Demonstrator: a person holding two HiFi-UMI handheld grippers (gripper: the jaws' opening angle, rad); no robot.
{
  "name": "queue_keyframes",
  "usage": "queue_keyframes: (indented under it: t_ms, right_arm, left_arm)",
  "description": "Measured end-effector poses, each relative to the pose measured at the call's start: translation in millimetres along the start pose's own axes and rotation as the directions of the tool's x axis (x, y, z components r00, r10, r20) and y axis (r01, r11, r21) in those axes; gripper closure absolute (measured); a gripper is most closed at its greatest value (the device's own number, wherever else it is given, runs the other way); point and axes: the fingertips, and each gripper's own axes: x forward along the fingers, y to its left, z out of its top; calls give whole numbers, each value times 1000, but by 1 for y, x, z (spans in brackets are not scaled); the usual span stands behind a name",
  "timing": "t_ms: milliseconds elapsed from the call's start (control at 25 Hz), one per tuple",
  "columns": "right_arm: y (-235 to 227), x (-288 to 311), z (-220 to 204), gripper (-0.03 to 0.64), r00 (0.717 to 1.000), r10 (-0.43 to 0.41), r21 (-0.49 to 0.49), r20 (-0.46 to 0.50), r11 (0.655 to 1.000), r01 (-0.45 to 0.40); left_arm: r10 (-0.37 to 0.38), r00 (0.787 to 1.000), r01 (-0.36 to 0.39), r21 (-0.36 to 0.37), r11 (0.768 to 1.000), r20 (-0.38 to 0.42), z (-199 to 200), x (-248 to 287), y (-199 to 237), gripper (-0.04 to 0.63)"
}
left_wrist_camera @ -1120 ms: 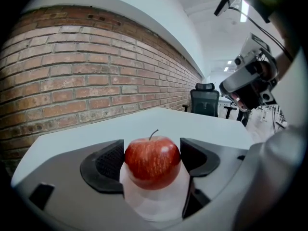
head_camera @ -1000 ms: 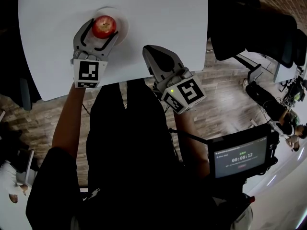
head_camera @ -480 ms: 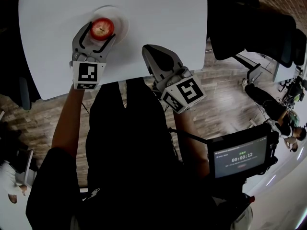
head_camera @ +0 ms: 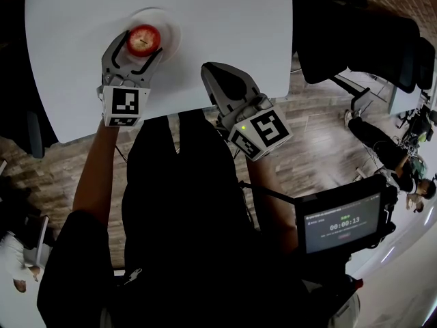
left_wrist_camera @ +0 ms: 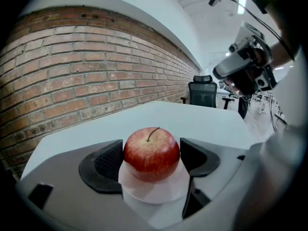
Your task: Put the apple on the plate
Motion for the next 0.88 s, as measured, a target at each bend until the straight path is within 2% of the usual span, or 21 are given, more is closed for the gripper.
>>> queue_keyframes:
  t_ms: [200, 400, 760, 800, 880]
  right_arm:
    - [1, 1, 3, 614, 1000, 3, -5, 6, 1000, -3]
    - [6, -12, 11, 614, 1000, 4, -14, 25, 1000, -4]
    - [16, -18, 24, 614, 998, 15, -39, 59, 999, -13]
    - [18, -20, 27, 614, 998, 19, -44, 66, 999, -16]
    - [21, -24, 36, 614, 996, 27, -54, 84, 998, -22]
  left_arm:
    - [-8, 1000, 8, -2, 1000, -7, 0, 1, 0, 232]
    - [-8, 1000, 8, 8, 1000, -7, 11, -5, -7, 195]
    - [17, 1000, -17, 11, 1000, 27, 33, -26, 1, 192]
    - [23, 999, -23, 3, 1000, 34, 38, -30, 1, 195]
    - [45, 998, -45, -1, 999, 46, 52, -39, 3, 272]
